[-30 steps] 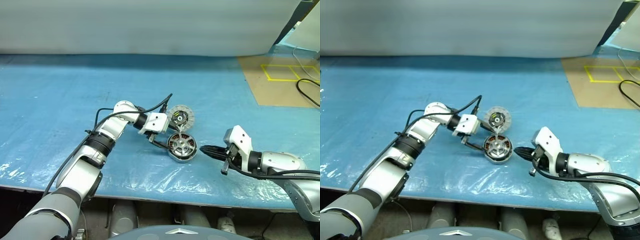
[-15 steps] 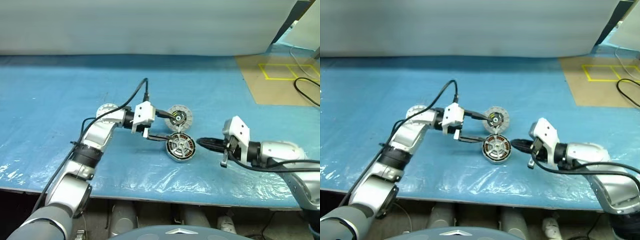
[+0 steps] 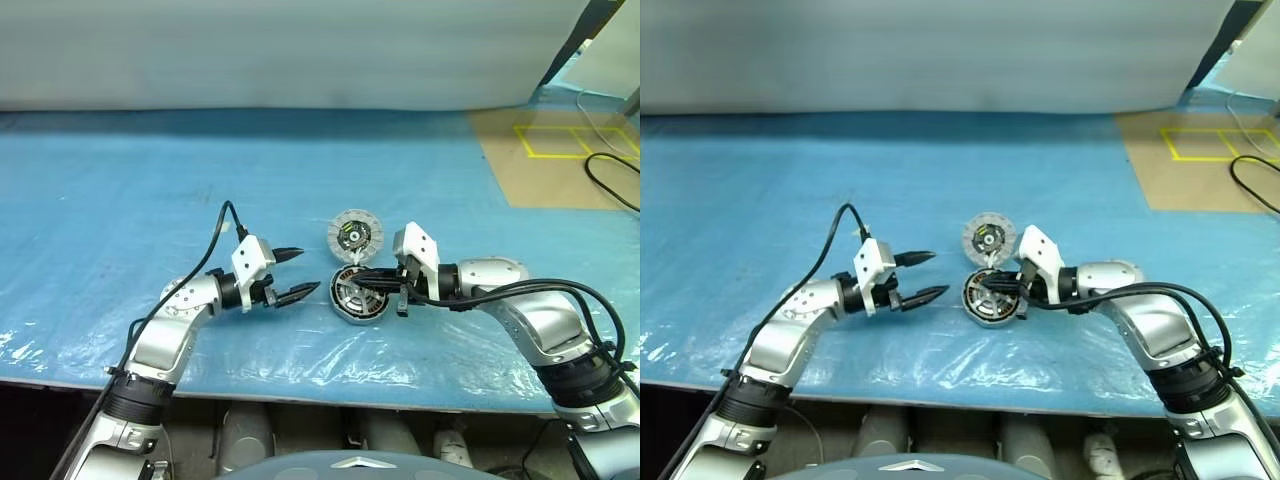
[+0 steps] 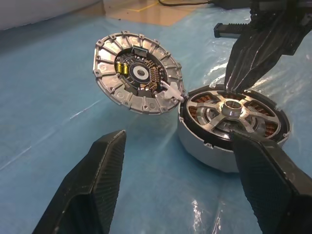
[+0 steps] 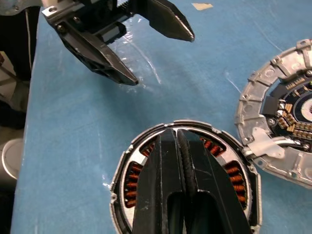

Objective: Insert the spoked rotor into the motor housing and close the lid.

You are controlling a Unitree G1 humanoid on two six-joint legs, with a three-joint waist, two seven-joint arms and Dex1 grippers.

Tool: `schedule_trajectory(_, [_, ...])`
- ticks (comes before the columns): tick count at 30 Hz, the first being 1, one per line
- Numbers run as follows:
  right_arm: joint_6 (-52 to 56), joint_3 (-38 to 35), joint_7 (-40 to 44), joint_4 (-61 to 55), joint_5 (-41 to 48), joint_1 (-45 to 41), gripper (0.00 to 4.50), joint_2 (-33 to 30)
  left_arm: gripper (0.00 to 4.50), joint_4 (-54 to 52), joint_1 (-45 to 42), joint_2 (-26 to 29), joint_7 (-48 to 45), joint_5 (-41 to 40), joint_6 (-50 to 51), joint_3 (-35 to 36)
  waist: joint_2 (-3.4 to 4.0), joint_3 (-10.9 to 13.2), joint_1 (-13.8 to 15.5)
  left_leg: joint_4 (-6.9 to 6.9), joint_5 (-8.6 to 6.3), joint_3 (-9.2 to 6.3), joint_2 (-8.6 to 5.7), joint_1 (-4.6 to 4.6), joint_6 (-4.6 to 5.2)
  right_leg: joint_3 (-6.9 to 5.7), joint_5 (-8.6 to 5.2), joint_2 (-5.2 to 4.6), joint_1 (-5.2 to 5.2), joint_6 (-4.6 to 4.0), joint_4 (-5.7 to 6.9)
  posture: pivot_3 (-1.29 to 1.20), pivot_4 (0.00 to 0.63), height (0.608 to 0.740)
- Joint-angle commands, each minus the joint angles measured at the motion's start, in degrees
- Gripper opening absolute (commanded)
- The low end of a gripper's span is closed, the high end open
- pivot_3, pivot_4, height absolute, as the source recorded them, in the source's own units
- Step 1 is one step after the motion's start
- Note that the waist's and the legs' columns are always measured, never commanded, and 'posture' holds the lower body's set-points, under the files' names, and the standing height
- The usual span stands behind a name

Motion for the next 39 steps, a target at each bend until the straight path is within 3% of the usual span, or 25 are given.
schedule_trajectory(1, [-2.4,1.5,0.8,4.2,-2.0,-1.1,0.00,1.8,3.57,-3.5,0.6,0.5,1.2,-0.8,0.4,0.4,0.00,0.0,-0.1,0.00,0.00,0.00,0.00,0.00,0.00,0.00,0.00,0.01,0.00,0.00,0.00,0.00,0.150,0.740])
schedule_trajectory(10, [-6.8,4.3,1.4,10.2,-6.9,2.2,0.00,3.1,3.57,-0.6,-0.6,-0.3,1.6,-0.3,-1.5,-0.5,-0.03,0.0,-0.1,-0.01,-0.01,0.02,0.00,0.15,0.02,0.02,0.00,0.00,0.22,-0.01,0.00,0.00,0.150,0.740])
schedule_trajectory(19, [6.2,-7.6,-0.1,1.1,9.3,-2.0,0.00,6.8,3.57,1.2,-1.4,-1.0,1.2,-0.4,-2.6,-1.1,-0.01,0.0,0.0,-0.01,0.00,0.02,-0.01,0.08,0.03,0.03,0.01,0.01,0.04,-0.01,0.01,0.00,0.150,0.740])
schedule_trajectory(25, [-0.3,1.8,-2.2,6.5,-2.4,-0.2,0.00,6.7,3.57,2.1,-1.9,-1.5,1.3,0.0,-3.0,-1.9,-0.02,0.0,0.0,-0.05,0.00,0.02,0.01,0.09,0.02,0.01,0.01,0.03,0.04,-0.02,0.00,0.00,0.150,0.740])
schedule_trajectory(30, [-6.0,4.6,-2.5,11.7,-8.3,0.9,0.00,6.2,3.57,2.6,-1.9,-1.3,1.6,0.3,-3.2,-1.7,-0.03,-0.1,0.1,0.00,0.00,0.04,-0.01,0.17,0.01,0.04,0.00,-0.02,0.16,-0.01,0.01,0.00,0.150,0.740])
schedule_trajectory(39, [4.0,-5.0,1.5,2.0,6.4,-0.7,0.00,6.2,3.57,2.0,-1.6,-1.7,2.1,0.2,-2.7,-2.2,-0.02,0.0,0.0,-0.02,0.00,0.03,-0.02,0.08,0.02,0.03,0.00,-0.02,0.08,-0.01,-0.02,0.00,0.150,0.740])
